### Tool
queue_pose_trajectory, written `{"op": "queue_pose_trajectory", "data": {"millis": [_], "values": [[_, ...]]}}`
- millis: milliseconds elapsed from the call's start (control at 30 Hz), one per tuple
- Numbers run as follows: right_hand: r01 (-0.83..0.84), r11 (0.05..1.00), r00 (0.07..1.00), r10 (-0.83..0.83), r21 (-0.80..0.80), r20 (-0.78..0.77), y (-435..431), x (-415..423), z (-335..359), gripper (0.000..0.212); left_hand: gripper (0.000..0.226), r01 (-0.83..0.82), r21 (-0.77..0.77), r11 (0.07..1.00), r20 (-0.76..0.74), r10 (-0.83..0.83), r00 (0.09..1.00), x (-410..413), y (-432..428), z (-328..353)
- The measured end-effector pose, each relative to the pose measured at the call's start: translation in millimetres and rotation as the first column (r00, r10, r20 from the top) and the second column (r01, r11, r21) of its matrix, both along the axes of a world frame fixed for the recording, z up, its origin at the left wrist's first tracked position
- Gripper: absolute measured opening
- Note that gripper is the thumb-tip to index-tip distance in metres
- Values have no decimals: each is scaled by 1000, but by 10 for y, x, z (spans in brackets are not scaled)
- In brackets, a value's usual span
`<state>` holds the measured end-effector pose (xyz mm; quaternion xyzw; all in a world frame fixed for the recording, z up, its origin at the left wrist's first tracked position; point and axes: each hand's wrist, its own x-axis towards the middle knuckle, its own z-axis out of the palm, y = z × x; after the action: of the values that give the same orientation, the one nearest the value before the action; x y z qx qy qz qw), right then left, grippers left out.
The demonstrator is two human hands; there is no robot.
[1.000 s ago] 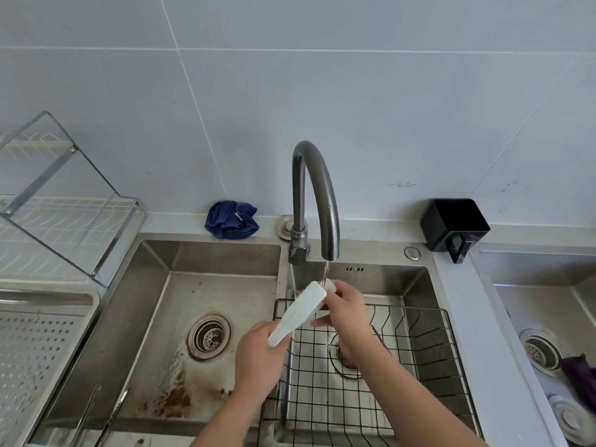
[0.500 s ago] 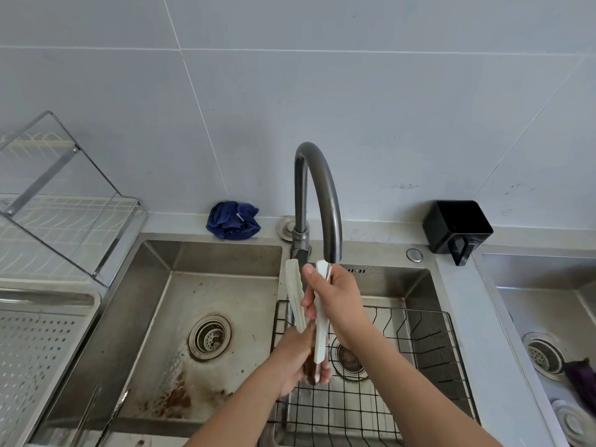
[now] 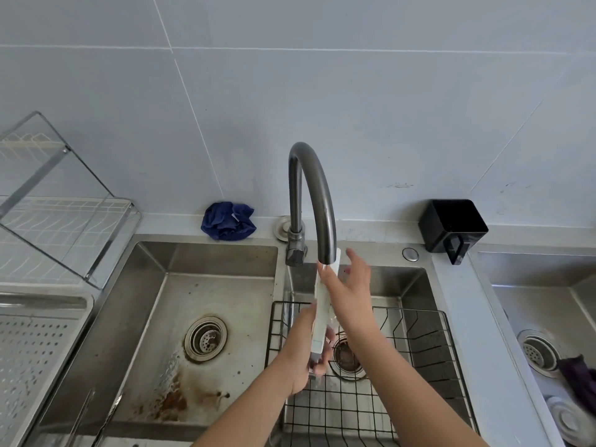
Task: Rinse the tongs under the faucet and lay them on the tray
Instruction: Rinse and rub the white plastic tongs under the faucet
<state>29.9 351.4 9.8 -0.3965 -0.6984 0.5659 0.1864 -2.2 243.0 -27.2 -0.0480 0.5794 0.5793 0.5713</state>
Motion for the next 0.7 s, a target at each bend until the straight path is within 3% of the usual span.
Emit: {"op": "queue_pose_trajectory", "data": {"millis": [33, 67, 100, 167, 233, 333, 367, 433, 533, 633, 700], "values": [[-29, 965, 998, 12, -261, -67, 2, 15, -2, 75, 68, -18, 34, 999, -8, 19, 1000, 9, -18, -11], [-73, 904, 991, 17, -422, -135, 21, 30, -17, 76, 75, -24, 74, 997, -14, 25, 1000, 14, -40, -21], [-106, 883, 984, 27, -458, -176, 48, 44, -34, 72, 81, -14, 118, 993, -21, 17, 1000, 14, -74, -32], [-126, 927, 986, 76, -354, -151, 80, 57, -45, 63, 91, 27, 173, 985, -42, -20, 999, 12, -152, -48], [-94, 985, 996, 92, -145, -19, 57, 34, -24, 62, 97, 61, 176, 983, -89, -45, 995, 17, -216, -45], [-86, 996, 991, 84, 19, 106, -44, -19, 0, 75, 89, 38, 140, 989, -294, 4, 956, 41, -225, -24], [-100, 995, 991, 101, -8, 86, -69, -28, 1, 79, 83, -5, 130, 992, -341, 49, 939, 41, -222, -30], [-160, 975, 987, 156, -157, -42, -87, -17, 17, 73, 70, -91, 152, 984, -286, 132, 949, -1, -237, -31], [-195, 895, 965, 102, -400, -243, -40, 44, 26, 37, 59, -69, 192, 979, -122, 94, 988, -129, -314, -36], [-141, 913, 952, 19, -382, -305, 38, 130, 12, 16, 57, -3, 195, 981, -43, 12, 999, -212, -324, -27], [-116, 933, 949, 3, -340, -316, 75, 178, 14, 13, 57, -73, 129, 989, -101, 86, 991, -207, -230, -18]]}}
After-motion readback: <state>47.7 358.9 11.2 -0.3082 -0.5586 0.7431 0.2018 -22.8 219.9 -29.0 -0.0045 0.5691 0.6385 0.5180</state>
